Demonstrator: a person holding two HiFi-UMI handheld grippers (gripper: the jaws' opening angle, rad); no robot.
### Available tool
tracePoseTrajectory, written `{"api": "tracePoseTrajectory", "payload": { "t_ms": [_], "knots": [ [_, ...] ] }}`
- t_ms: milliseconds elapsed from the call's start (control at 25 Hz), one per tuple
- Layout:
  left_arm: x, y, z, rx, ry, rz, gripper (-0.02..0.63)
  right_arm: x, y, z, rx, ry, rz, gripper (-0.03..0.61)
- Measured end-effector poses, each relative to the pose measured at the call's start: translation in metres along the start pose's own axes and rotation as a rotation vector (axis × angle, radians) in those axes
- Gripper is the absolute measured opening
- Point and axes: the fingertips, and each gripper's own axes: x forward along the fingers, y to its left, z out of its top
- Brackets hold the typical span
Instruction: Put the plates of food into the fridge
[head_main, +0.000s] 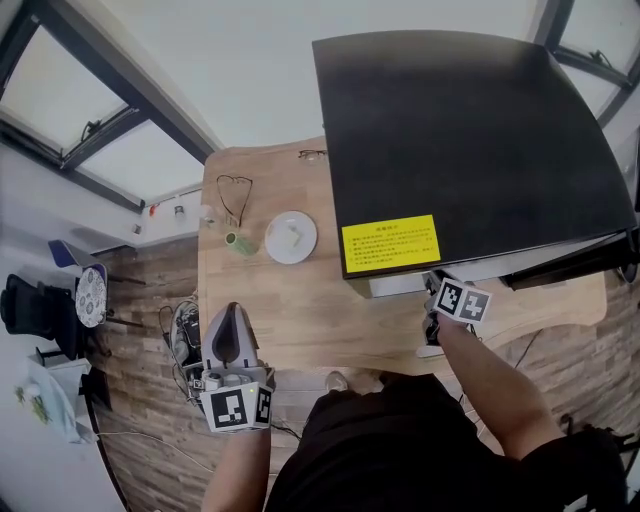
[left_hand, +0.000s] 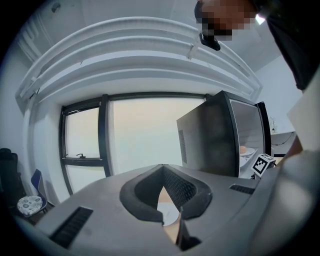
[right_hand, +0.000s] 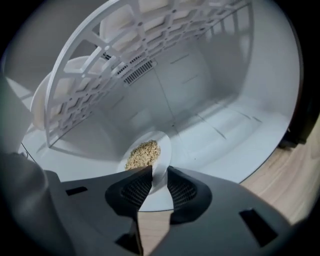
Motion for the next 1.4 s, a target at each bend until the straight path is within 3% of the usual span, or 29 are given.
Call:
{"api": "tracePoseTrajectory", "payload": {
  "t_ms": [240,480,680,800,1080,1160,1400],
  "knots": [
    [0.001,-0.002,0.008,0.004,-0.015,-0.016,0.003,0.001,-0.001,0.005,-0.222,0.012,-0.124,0.12],
    [0.007,-0.01,0.008,-0.005,-0.021,-0.043,0.003,-0.011,0.007,0.017,-0.314,-0.062,-0.128,0.121],
    [0.017,-0.031,0.003,-0.027,-0.022,-0.1,0.005,-0.04,0.027,0.026,-0.38,-0.156,-0.034,0.095],
    [0.025,-0.052,0.001,-0.043,-0.016,-0.156,0.003,-0.067,0.044,0.039,-0.458,-0.228,0.028,0.051],
    [0.045,-0.092,-0.014,-0.059,0.013,-0.251,0.003,-0.134,0.086,0.072,-0.666,-0.384,0.131,0.034],
    [0.049,-0.099,-0.018,-0.055,0.017,-0.266,0.003,-0.148,0.092,0.08,-0.673,-0.414,0.15,0.032],
    [0.053,-0.122,-0.018,-0.043,0.007,-0.324,0.003,-0.17,0.082,0.094,-0.533,-0.459,0.172,0.021]
  ]
}}
